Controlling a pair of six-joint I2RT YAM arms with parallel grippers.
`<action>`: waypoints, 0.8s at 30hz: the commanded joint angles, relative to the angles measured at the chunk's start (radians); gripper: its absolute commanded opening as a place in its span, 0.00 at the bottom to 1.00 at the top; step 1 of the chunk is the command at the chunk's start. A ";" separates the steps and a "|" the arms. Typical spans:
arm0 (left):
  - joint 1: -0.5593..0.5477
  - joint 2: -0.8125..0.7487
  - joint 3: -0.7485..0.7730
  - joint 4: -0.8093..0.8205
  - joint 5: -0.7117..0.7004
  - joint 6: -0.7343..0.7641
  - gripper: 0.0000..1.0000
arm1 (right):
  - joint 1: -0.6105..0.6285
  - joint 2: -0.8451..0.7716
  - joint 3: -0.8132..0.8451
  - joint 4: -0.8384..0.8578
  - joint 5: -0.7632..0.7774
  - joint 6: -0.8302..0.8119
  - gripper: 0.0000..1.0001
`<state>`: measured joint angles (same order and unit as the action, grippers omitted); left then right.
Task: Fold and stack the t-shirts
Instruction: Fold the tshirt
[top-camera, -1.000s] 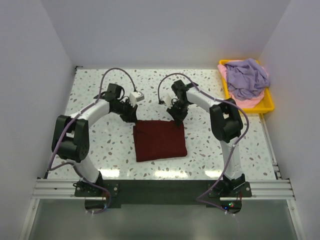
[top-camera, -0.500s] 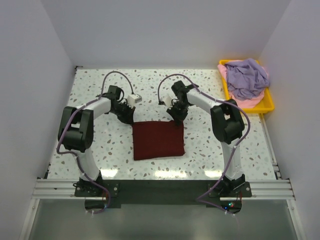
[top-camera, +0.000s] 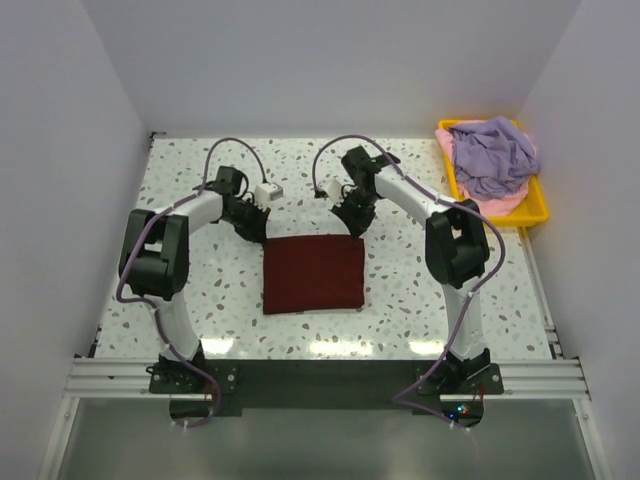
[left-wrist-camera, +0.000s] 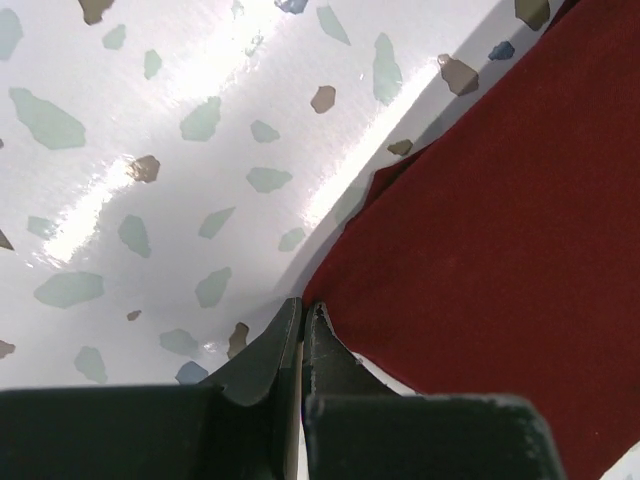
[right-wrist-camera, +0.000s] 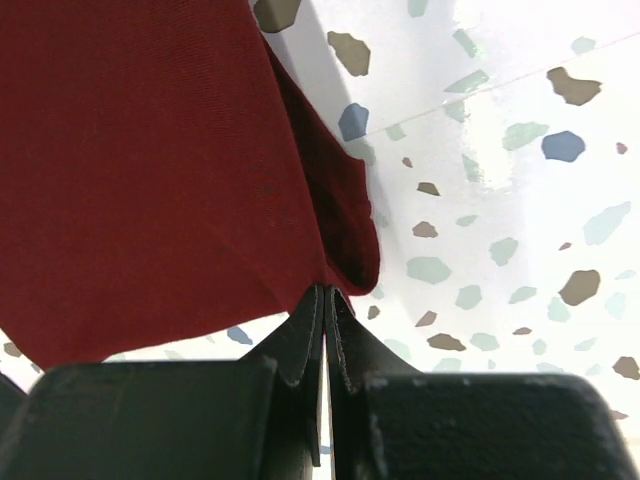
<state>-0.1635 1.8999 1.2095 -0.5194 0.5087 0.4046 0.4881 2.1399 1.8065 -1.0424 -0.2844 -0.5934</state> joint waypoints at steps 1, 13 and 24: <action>0.025 0.033 0.045 0.012 -0.064 0.019 0.00 | -0.011 0.011 0.033 -0.042 0.077 -0.032 0.00; 0.027 0.090 0.125 0.025 -0.096 -0.018 0.00 | -0.031 0.081 -0.004 0.215 0.341 0.076 0.00; 0.047 -0.251 0.092 -0.013 0.174 -0.088 0.79 | -0.051 -0.204 0.053 0.052 0.092 0.194 0.83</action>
<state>-0.1257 1.8679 1.3273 -0.5278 0.5400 0.3489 0.4416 2.1418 1.8397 -0.9161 -0.0517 -0.4591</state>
